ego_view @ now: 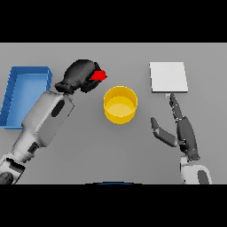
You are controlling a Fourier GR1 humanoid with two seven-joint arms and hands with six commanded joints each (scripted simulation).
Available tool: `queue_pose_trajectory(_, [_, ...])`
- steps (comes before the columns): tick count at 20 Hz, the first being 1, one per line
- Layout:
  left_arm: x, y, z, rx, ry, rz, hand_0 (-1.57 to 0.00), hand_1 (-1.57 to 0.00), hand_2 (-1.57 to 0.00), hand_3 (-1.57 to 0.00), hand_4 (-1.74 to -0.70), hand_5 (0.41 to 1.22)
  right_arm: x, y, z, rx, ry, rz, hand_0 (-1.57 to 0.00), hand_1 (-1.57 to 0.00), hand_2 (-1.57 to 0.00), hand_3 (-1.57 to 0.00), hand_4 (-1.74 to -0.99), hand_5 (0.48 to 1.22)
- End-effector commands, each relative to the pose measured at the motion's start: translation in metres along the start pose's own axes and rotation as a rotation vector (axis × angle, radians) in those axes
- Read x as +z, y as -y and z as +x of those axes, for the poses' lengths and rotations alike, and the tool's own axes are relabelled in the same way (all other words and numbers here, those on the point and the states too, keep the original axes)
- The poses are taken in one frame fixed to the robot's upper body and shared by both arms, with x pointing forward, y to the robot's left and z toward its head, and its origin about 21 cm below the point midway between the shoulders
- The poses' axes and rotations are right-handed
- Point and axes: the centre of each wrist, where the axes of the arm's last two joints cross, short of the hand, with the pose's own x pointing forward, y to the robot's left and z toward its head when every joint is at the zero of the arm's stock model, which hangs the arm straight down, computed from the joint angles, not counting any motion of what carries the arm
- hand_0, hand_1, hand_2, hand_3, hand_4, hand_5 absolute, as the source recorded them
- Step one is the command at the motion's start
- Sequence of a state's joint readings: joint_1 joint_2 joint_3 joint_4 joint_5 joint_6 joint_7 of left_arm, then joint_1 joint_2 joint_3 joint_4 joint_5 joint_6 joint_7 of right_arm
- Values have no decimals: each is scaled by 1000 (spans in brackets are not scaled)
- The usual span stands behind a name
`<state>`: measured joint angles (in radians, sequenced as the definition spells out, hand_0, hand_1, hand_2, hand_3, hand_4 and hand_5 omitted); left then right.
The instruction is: Pick up the red beaker and tilt it to pour out 1 green nut into yellow bowl. Pick up the yellow bowl and place it on the metallic measuring scale.
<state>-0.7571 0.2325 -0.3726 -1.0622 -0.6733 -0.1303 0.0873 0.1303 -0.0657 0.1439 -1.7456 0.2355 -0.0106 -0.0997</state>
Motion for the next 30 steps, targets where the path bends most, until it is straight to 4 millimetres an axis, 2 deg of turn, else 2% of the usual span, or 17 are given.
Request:
queue_pose_trajectory(1, [-2,0,6,-69,7,-30,-1570,-1571,-1571,-1570,-1740,1183,-2,2,1,-4,-7,-11,1,1,1,1,-1183,673])
queue_pose_trajectory(3, [-7,-2,13,-191,4,-81,-1571,-1571,-1571,-1571,-1741,1197,-1,0,2,-12,-12,-10,1,1,1,1,-1187,676])
queue_pose_trajectory(4, [-7,0,15,-258,8,-116,-1571,-1571,-1571,-1571,-1689,1202,-2,1,3,-19,-12,-18,1,1,1,1,-1191,675])
queue_pose_trajectory(7, [-19,-5,28,-436,38,-184,-1571,-1571,-1571,-1383,-1710,1211,0,-1,-1,-41,-34,-21,1,1,1,1,-1195,671])
queue_pose_trajectory(11, [-30,-10,43,-641,80,-264,-1571,-1571,-1571,-1295,-1719,1217,1,-3,-3,-81,-47,-27,1,1,1,1,-1206,639])
queue_pose_trajectory(14, [-34,-8,53,-754,156,-323,-1571,-1571,-1571,-1429,-1725,1219,0,0,-4,-59,-36,-37,1,1,1,1,-1221,617])
queue_pose_trajectory(18, [-42,-10,71,-924,206,-353,-1571,-1571,-1571,-1513,-1732,1220,-5,-2,-3,-40,-29,-53,1,1,1,1,-1205,584])
queue_pose_trajectory(21, [-45,-14,72,-1056,230,-365,-1571,-1571,-1571,-1541,-1736,1221,-1,-5,-2,-23,-2,-59,1,1,1,1,-1173,572])
queue_pose_trajectory(23, [-46,-9,78,-1143,256,-382,-1571,-1571,-1571,-1552,-1738,1221,-3,-3,-1,-33,-11,-62,1,1,1,1,-1152,567])
queue_pose_trajectory(24, [-46,-7,83,-1178,267,-387,-1571,-1571,-1571,-1556,-1738,1221,-6,-2,-3,-39,-24,-59,1,1,1,1,-1148,566])
queue_pose_trajectory(29, [-47,-5,80,-1352,322,-394,-1571,-1571,-1571,-1566,-1734,1221,-2,0,-5,-26,-9,-61,1,1,1,1,-1132,573])
queue_pose_trajectory(30, [-49,-5,85,-1381,329,-390,-1571,-1571,-1571,-1567,-1733,1221,-2,-4,-3,-30,-3,-53,1,1,1,1,-1136,578])
